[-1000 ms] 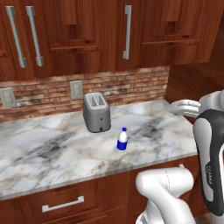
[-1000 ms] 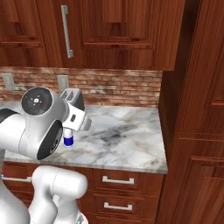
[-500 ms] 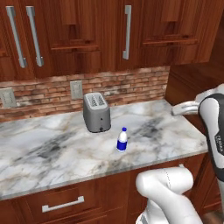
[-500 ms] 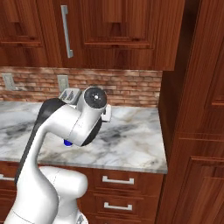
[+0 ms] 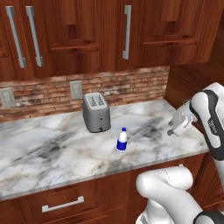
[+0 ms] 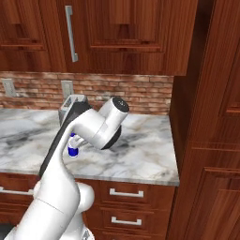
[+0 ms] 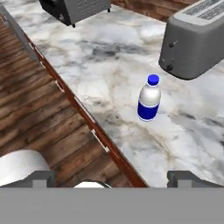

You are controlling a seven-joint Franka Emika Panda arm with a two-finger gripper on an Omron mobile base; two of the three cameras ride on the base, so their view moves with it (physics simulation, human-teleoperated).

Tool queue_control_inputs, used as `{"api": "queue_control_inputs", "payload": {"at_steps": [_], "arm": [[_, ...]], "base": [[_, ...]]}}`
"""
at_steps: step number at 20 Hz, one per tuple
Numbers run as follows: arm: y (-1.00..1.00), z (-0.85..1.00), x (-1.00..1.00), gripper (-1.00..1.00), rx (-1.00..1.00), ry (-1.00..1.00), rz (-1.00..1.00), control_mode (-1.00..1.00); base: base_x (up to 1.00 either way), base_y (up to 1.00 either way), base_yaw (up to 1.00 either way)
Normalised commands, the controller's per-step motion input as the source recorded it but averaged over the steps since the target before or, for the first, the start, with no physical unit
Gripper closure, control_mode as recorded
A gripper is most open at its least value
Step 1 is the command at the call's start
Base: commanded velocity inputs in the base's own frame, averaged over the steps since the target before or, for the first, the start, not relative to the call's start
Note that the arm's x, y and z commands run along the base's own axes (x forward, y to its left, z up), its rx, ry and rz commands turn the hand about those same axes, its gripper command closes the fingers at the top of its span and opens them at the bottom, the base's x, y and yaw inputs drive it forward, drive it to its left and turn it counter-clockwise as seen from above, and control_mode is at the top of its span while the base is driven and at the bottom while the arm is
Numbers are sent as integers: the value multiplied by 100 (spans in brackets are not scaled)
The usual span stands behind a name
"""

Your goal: Take the bottled waters from the counter and place them in the freezer to freeze. Close the freezer door after placing the bottles.

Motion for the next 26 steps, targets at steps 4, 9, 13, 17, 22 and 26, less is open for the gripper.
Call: {"api": "queue_control_inputs", "payload": {"at_steps": [4,9,13,17,22,26], "arm": [[49,-43,0,-100,-21,-18,64,-100],[16,-14,1,-100,0,-41,28,-100],[8,-10,37,-100,19,-26,11,-100],[0,-17,54,-100,28,-20,7,-100],[0,-24,63,-100,11,-1,12,-100],[1,-33,60,-100,4,6,15,-100]], "base": [[0,0,0],[0,0,0],[0,0,0],[0,0,0],[0,0,0],[0,0,0]]}}
